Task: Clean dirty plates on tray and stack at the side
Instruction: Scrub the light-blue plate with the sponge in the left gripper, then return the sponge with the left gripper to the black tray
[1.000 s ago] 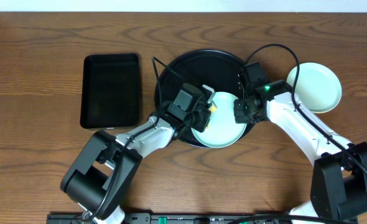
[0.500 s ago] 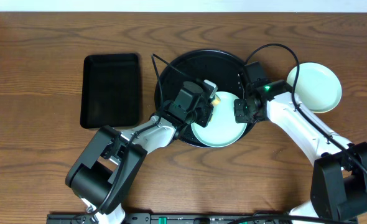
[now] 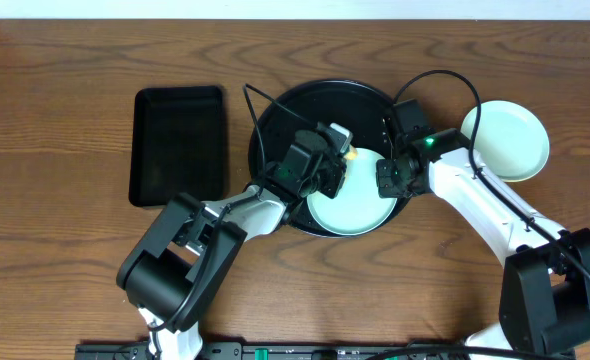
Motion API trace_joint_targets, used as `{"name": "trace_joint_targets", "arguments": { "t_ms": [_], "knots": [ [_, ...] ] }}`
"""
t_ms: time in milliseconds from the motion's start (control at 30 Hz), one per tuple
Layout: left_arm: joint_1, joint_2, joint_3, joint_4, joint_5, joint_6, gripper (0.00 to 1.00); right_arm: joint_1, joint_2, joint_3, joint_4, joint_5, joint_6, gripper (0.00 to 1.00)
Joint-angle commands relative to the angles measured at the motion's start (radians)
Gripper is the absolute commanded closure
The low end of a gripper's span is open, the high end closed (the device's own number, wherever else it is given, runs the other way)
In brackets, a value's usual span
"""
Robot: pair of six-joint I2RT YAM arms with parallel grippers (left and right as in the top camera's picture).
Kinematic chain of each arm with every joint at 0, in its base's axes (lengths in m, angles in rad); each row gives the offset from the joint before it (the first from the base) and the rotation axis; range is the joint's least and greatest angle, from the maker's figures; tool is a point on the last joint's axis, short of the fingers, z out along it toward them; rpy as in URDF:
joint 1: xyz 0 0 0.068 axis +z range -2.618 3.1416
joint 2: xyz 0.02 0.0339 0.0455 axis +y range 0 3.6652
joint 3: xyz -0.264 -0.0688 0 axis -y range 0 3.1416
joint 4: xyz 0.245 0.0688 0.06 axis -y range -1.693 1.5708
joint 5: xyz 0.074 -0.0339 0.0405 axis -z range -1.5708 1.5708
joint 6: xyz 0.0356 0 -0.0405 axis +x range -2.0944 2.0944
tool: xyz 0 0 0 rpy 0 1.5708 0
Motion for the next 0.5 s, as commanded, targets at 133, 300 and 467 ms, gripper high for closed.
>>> {"name": "trace_joint_targets", "arguments": {
  "t_ms": [133,300,467],
  "knots": [
    [-0.002,-0.026,0.022,0.165,-0.008,0.017,0.92,-0.011,-0.009,-0.006,0.002,-0.012,-0.019,0.99],
    [0.035,-0.181,0.029,0.13,-0.008,0.017,0.92,-0.011,-0.009,-0.006,0.005,-0.011,-0.02,0.99],
    [0.201,-0.325,0.029,-0.046,-0.009,0.017,0.92,-0.011,-0.009,-0.006,0.008,-0.01,-0.027,0.99]
  ]
}}
